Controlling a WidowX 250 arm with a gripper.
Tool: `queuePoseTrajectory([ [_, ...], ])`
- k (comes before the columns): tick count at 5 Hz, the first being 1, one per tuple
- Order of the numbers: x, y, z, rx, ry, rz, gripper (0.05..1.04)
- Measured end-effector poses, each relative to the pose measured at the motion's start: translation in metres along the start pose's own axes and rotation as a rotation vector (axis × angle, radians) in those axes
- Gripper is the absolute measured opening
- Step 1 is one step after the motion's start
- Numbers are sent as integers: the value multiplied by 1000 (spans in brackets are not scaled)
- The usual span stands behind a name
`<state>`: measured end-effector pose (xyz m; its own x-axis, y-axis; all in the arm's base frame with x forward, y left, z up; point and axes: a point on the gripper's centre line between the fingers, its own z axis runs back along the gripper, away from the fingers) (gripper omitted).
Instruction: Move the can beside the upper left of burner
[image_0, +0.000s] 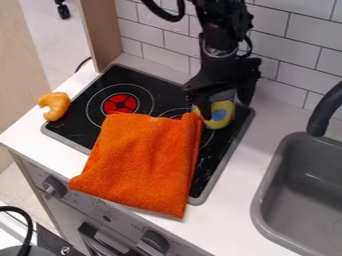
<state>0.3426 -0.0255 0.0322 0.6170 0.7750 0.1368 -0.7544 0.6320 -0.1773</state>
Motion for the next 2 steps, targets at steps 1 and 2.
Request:
queuePoseTrajectory([
  [1,9,3,0,10,-40,97,998],
  [2,19,9,3,27,-48,160,998],
])
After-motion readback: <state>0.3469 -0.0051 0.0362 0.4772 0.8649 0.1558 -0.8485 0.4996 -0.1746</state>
